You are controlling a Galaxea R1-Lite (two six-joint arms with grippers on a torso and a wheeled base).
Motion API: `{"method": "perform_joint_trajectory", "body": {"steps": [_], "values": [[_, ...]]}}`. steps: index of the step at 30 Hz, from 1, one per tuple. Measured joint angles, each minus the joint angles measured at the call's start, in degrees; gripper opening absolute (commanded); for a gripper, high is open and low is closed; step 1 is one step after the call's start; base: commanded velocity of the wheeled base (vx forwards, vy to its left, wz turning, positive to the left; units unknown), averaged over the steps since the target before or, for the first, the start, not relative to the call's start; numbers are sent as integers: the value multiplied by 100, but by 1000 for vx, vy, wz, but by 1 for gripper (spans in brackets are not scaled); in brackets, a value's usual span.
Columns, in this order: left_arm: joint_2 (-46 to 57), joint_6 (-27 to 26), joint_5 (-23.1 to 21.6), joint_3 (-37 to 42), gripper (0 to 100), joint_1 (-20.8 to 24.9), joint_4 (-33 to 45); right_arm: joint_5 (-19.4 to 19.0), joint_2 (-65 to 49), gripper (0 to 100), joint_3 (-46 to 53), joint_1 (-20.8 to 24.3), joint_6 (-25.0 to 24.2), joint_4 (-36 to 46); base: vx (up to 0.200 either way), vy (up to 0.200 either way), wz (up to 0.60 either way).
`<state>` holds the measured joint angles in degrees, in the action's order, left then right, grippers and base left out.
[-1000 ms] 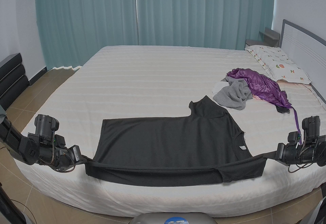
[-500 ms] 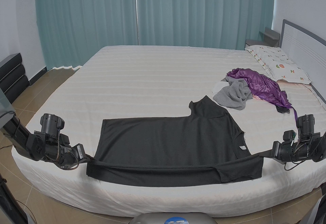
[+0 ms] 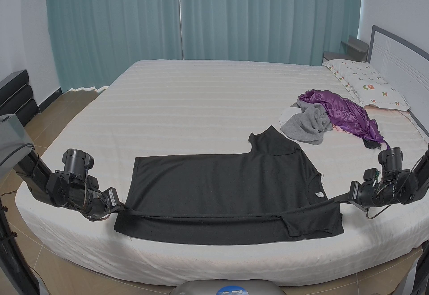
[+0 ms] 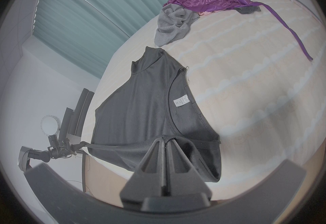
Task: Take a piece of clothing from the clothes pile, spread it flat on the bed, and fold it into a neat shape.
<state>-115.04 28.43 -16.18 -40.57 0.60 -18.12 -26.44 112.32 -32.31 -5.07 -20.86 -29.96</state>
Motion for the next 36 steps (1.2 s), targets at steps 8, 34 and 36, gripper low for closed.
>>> {"method": "perform_joint_trajectory", "body": {"steps": [8, 34, 36], "values": [[-271, 105, 1, -184, 0, 61, -22, 0, 355, 0, -226, 54, -11, -11, 0, 0, 0], [-518, 619, -2, -452, 100, 194, -16, -112, 579, 100, -234, 94, -35, -35, 0, 0, 0], [-433, 646, -5, -427, 100, 182, -2, -202, 455, 100, -104, 89, -40, -41, 0, 0, 0]]}}
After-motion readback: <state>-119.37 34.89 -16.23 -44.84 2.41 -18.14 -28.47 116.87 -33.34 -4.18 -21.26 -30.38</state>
